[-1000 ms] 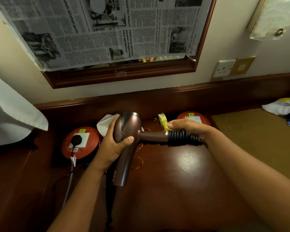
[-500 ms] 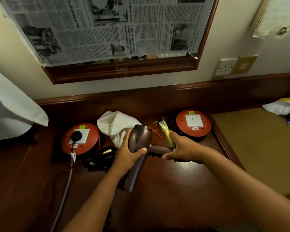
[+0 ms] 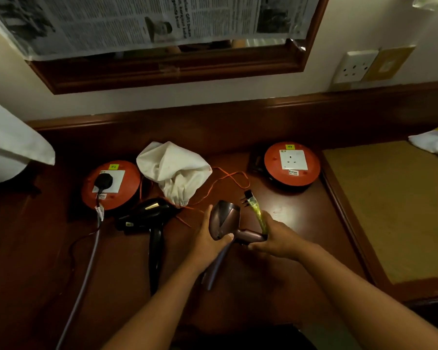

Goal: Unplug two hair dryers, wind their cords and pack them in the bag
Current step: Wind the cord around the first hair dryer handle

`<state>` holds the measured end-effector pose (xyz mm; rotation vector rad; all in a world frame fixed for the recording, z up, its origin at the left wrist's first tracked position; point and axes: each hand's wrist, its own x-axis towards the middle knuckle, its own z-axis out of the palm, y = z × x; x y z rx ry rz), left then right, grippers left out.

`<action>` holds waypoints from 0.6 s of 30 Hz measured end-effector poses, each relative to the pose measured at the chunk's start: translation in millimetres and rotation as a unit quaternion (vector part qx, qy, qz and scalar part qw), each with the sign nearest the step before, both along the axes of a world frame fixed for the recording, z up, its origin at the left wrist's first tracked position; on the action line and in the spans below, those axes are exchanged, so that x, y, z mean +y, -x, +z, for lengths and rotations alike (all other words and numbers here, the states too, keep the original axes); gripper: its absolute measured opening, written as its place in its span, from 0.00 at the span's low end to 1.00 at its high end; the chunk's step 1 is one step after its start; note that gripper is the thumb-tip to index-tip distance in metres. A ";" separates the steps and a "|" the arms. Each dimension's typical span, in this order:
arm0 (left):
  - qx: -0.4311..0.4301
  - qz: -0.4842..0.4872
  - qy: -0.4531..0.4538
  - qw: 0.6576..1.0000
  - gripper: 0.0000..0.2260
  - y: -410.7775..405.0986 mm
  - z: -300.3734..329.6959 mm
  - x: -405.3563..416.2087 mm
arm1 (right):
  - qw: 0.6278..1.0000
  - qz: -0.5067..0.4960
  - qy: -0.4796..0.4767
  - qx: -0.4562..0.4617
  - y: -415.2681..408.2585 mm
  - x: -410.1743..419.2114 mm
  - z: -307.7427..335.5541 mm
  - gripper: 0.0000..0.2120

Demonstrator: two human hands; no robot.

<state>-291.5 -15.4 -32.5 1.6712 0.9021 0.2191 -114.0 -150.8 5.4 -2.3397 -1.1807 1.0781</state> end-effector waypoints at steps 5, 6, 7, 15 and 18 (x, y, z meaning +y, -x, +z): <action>0.046 0.007 -0.007 0.999 0.45 -6.9 -23.3 -14.9 | 0.999 -0.016 -0.007 0.042 -7.8 -9.8 -36.1 0.44; 0.052 0.007 -0.008 0.999 0.45 -8.0 -26.2 -16.7 | 0.999 -0.018 -0.007 0.048 -8.9 -11.4 -42.1 0.44; 0.059 0.005 -0.008 0.998 0.45 -9.2 -28.3 -18.5 | 0.998 -0.022 -0.007 0.052 -10.0 -13.2 -48.5 0.44; 0.114 0.000 -0.036 0.993 0.45 -16.5 -41.6 -23.2 | 0.998 -0.024 0.018 0.059 -10.2 -20.1 -72.1 0.45; 0.127 -0.002 -0.043 0.991 0.45 -17.4 -41.8 -22.7 | 0.998 -0.027 0.001 0.054 -9.7 -19.2 -74.0 0.46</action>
